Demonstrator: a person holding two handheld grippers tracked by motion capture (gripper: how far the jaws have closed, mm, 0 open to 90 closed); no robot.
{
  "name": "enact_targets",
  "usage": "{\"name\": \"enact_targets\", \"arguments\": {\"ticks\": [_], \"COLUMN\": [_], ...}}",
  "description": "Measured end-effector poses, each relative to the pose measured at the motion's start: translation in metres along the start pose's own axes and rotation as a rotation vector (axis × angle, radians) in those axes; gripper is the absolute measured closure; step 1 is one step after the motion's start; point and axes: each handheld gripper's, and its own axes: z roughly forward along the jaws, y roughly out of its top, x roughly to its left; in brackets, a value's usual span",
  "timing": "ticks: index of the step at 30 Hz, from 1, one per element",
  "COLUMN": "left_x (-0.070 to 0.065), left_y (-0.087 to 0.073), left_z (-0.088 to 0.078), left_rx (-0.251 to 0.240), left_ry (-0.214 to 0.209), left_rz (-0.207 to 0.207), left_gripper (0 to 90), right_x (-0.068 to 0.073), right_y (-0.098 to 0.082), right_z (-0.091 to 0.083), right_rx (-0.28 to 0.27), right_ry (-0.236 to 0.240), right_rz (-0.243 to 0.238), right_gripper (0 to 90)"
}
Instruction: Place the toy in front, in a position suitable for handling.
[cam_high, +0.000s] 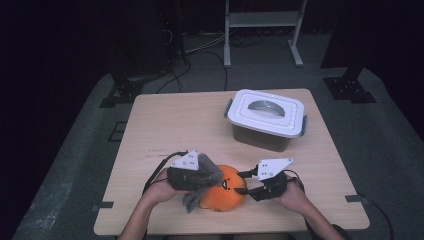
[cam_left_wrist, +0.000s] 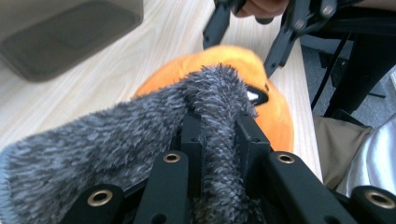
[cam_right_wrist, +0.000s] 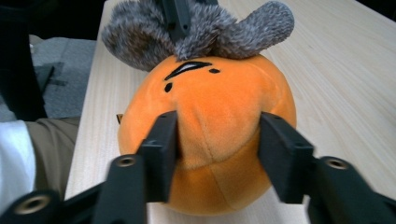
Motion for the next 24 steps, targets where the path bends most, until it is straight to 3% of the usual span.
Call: {"name": "enact_targets", "arguments": {"ticks": [4,8,12,18,21,24], "left_x": [-0.010,-0.018,-0.011,-0.001,0.000,-0.005], "left_y": [0.025,0.037,0.029,0.007,0.003,0.010], "left_z": [-0.001,0.013,0.015,-0.001,-0.004,-0.003], "left_rx": [-0.014,0.082,0.061,0.042,0.038,0.032], "left_ry": [-0.028,-0.019,-0.029,0.002,0.001,-0.010], "left_rz": [0.060,0.131,0.085,0.013,0.001,0.023], "left_gripper": [76.1,76.1,76.1,76.1,76.0,76.0], "right_x": [0.003,0.010,0.008,0.007,0.008,0.012], "right_y": [0.003,0.008,0.004,0.002,0.004,0.007], "right_z": [-0.002,-0.001,-0.001,-0.001,0.000,0.001], "right_rx": [-0.010,0.002,0.025,0.016,0.008,0.009], "right_ry": [0.001,-0.002,-0.009,-0.006,-0.004,-0.005], "right_rz": [-0.021,-0.057,-0.050,-0.047,-0.049,-0.072], "right_gripper": [59.8,61.4,63.5,63.9,63.8,63.7]}}
